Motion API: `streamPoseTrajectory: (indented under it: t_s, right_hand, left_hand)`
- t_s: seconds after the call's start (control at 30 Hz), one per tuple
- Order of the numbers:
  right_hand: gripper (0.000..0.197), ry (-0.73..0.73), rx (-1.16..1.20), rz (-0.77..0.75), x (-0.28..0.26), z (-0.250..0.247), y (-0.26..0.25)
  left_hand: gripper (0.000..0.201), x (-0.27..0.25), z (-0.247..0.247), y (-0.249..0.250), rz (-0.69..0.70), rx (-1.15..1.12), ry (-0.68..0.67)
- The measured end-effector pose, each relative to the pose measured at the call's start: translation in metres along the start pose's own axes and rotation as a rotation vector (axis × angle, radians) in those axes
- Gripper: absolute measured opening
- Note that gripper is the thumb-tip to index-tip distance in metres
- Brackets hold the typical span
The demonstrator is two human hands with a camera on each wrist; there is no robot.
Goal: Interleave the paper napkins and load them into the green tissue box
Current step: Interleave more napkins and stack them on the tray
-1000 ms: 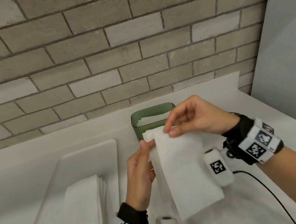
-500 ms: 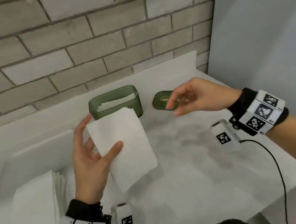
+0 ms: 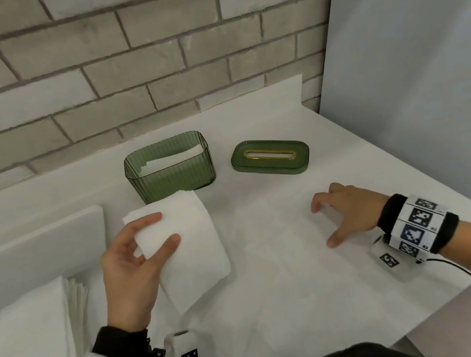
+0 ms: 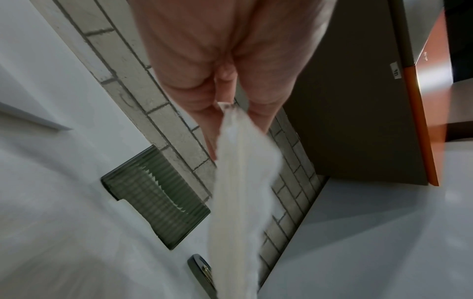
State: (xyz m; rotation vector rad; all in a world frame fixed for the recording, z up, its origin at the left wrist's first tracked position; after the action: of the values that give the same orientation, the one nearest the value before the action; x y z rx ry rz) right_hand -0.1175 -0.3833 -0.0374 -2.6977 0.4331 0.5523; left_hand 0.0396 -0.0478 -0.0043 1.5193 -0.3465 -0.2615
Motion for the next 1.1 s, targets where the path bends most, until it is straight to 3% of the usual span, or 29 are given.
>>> streamPoseTrajectory:
  t_s: [0.13, 0.23, 0.37, 0.5, 0.53, 0.6, 0.77, 0.83, 0.97, 1.1]
  right_hand:
    - [0.045, -0.030, -0.080, -0.027, 0.004, -0.001, -0.012]
    - [0.034, -0.011, -0.108, -0.026, 0.002, -0.007, -0.020]
    - [0.020, 0.067, -0.104, -0.249, -0.013, -0.035, -0.054]
    - [0.025, 0.043, 0.205, -0.611, -0.038, -0.072, -0.109]
    - [0.027, 0.047, 0.301, -0.672, -0.042, -0.079, -0.121]
    - [0.034, 0.088, 0.428, -0.733, -0.042, -0.089, -0.137]
    - [0.056, 0.180, 0.397, -0.780, -0.022, -0.096, -0.159]
    - [0.057, 0.211, 0.411, -0.771, -0.014, -0.093, -0.163]
    - [0.058, 0.367, 0.463, -0.755, -0.002, -0.088, -0.164]
    - [0.069, 0.646, 0.619, -0.696, 0.001, -0.073, -0.157]
  left_hand:
    - [0.027, -0.005, -0.003, -0.002, -0.023, 0.002, -0.010]
    - [0.037, -0.007, -0.001, -0.004, -0.055, 0.001, -0.025]
    - [0.047, -0.009, 0.015, 0.001, -0.018, 0.015, -0.101]
    - [0.030, -0.008, 0.040, 0.015, 0.045, 0.122, -0.188]
    - [0.034, -0.008, 0.046, 0.018, 0.049, 0.133, -0.228]
    - [0.046, -0.009, 0.056, 0.021, 0.012, 0.110, -0.333]
    - [0.025, -0.014, 0.073, 0.031, 0.022, -0.008, -0.446]
    - [0.022, -0.015, 0.074, 0.031, 0.047, -0.025, -0.430]
    - [0.044, -0.015, 0.071, 0.022, 0.000, -0.046, -0.358]
    - [0.075, -0.013, 0.062, 0.018, 0.056, -0.145, -0.127]
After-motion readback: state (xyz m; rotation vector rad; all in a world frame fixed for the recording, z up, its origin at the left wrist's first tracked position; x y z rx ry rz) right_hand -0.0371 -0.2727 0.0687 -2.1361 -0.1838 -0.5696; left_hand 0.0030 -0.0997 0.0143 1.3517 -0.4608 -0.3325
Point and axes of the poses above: each hand's wrist, its own x-axis towards the middle knuckle, its own z-axis out of the palm, y = z × x, the point moved 2 cm from there along x, towards the middle knuckle, and after that the axes turned 8 degrees about -z, right-handed, at the moved point
